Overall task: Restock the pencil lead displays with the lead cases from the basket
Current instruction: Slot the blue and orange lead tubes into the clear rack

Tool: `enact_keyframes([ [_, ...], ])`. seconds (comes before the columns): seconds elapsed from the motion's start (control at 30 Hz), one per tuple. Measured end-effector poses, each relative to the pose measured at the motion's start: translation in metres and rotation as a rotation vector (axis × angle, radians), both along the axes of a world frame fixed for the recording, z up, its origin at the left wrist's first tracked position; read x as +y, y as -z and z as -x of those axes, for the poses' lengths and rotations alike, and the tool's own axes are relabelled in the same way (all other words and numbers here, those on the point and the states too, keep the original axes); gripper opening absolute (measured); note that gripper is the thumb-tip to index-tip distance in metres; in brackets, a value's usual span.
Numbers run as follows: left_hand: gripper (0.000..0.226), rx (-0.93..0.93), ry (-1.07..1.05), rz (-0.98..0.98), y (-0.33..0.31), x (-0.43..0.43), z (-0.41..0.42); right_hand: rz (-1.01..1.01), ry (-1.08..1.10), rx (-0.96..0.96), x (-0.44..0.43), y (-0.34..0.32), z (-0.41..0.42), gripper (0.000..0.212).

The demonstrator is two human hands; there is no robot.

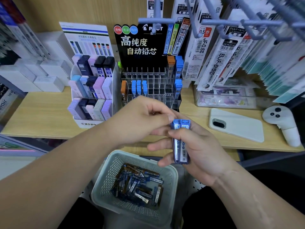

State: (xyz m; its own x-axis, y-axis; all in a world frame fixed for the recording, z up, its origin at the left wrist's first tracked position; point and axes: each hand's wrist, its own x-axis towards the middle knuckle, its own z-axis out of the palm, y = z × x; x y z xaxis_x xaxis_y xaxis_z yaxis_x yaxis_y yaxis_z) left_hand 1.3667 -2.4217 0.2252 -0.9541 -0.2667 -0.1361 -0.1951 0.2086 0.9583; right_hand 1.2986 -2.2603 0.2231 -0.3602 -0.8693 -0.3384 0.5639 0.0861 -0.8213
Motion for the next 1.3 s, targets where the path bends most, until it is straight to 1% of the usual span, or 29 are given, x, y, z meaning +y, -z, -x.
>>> enact_keyframes([
  [0.1,0.012,-0.012,0.019,-0.159,0.002,0.003,-0.002,-0.006,0.014,-0.022,0.0,0.0,-0.001,0.053],
  [0.17,0.011,-0.008,0.008,-0.204,0.002,0.004,-0.002,-0.01,0.03,-0.041,0.001,0.001,0.0,0.055],
  [0.2,0.009,-0.011,-0.001,-0.204,0.001,0.005,-0.002,-0.013,0.03,-0.041,0.001,0.001,0.0,0.053],
  [0.33,0.006,-0.053,-0.043,-0.196,0.004,0.006,0.001,-0.045,0.027,-0.005,0.002,0.001,0.002,0.031],
  [0.43,0.007,-0.089,-0.144,-0.227,0.008,0.007,0.004,-0.114,0.138,-0.021,0.001,0.002,0.005,0.025],
  [0.57,0.007,-0.064,-0.291,-0.227,0.012,0.002,0.009,-0.202,0.287,-0.013,0.003,0.009,0.011,0.019],
  [0.63,0.006,-0.049,-0.283,-0.211,0.012,0.003,0.011,-0.206,0.322,-0.007,0.004,0.011,0.012,0.015],
  [0.73,0.006,-0.047,-0.219,-0.19,0.005,0.008,0.013,-0.206,0.328,0.006,0.004,0.012,0.013,0.016],
  [0.8,0.005,-0.03,-0.238,-0.11,-0.002,0.003,0.014,-0.21,0.339,0.0,0.005,0.012,0.014,0.016],
  [0.93,0.005,0.043,-0.359,0.148,-0.016,-0.03,0.005,-0.226,0.393,-0.005,0.007,0.012,0.015,0.016],
  [1.0,0.009,0.01,-0.361,0.306,-0.013,-0.041,-0.002,-0.225,0.397,0.004,0.008,0.013,0.015,0.017],
  [1.13,0.009,-0.037,-0.358,0.558,0.006,-0.043,-0.003,-0.232,0.4,0.021,0.006,0.015,0.013,0.016],
  [1.2,0.009,-0.039,-0.349,0.631,0.011,-0.043,0.0,-0.234,0.401,0.029,0.005,0.016,0.012,0.016],
  [1.3,0.01,-0.036,-0.354,0.674,0.016,-0.045,0.003,-0.238,0.395,0.035,0.004,0.017,0.01,0.016],
])
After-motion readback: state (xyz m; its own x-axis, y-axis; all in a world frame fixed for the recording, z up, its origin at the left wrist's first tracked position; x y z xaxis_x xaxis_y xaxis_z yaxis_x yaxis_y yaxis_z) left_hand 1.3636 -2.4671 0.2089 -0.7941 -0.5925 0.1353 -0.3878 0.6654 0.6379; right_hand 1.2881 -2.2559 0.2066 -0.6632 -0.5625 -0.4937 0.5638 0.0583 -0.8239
